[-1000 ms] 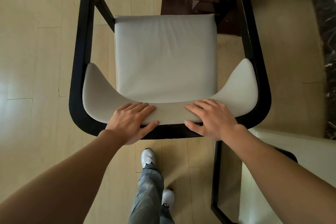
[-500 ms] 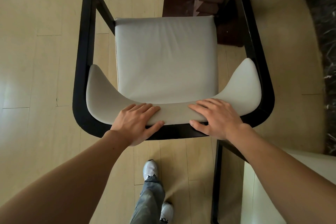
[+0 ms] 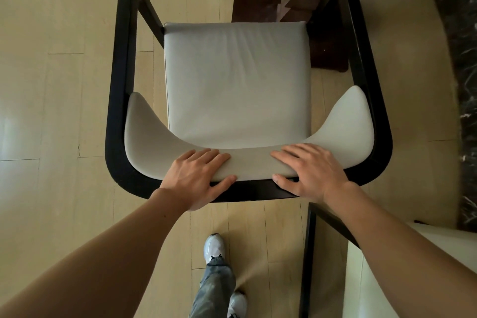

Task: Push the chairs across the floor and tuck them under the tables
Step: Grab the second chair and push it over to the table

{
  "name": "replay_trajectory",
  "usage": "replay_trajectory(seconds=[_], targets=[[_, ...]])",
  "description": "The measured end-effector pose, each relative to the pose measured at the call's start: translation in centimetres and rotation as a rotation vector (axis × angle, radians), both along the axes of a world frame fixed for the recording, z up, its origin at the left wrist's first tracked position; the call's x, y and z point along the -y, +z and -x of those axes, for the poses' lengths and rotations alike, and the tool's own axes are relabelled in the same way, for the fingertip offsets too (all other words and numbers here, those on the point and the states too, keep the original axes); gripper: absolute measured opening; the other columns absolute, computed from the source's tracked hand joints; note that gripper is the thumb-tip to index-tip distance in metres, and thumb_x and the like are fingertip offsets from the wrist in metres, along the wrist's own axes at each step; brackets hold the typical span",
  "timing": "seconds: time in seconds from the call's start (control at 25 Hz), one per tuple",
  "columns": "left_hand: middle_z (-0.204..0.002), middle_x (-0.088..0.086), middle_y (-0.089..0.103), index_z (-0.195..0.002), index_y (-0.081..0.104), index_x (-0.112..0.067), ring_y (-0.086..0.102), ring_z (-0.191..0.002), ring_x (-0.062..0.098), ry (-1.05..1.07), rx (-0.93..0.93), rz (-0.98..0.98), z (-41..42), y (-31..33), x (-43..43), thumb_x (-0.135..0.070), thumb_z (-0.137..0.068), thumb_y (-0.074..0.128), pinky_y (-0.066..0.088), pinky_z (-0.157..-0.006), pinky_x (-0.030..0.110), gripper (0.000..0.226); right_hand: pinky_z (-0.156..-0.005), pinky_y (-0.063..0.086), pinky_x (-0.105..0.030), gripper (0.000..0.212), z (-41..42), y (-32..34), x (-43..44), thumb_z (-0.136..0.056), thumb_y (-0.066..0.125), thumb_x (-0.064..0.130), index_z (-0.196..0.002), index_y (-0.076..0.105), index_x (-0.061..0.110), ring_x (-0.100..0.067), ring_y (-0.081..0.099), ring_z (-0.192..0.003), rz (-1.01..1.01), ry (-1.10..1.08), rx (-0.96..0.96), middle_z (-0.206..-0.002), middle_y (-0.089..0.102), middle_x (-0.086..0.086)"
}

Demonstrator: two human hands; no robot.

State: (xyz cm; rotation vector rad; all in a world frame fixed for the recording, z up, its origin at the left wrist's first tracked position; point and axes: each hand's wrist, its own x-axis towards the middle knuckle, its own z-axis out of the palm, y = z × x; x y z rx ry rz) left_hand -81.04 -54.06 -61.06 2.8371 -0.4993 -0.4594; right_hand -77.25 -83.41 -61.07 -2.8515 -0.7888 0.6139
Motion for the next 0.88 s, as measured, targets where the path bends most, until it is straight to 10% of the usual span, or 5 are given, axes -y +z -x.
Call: replay_trajectory(seconds=[0.88], targets=[[-0.138, 0.002, 0.06, -0.139, 0.052, -0.025, 0.052, -0.132, 0.023, 0.005, -0.086, -0.025, -0.06, -0.2, -0.16, -0.069, -0.094, 0.026, 0.037, -0.11, 0.043, 0.068, -0.101, 0.043, -0.045, 0.065, -0.08, 0.41, -0.36, -0.09, 0.029, 0.07, -0.133, 0.056, 0.029, -0.026, 0.055, -0.122, 0.022, -0.019, -0.061, -0.131, 0.062, -0.004]])
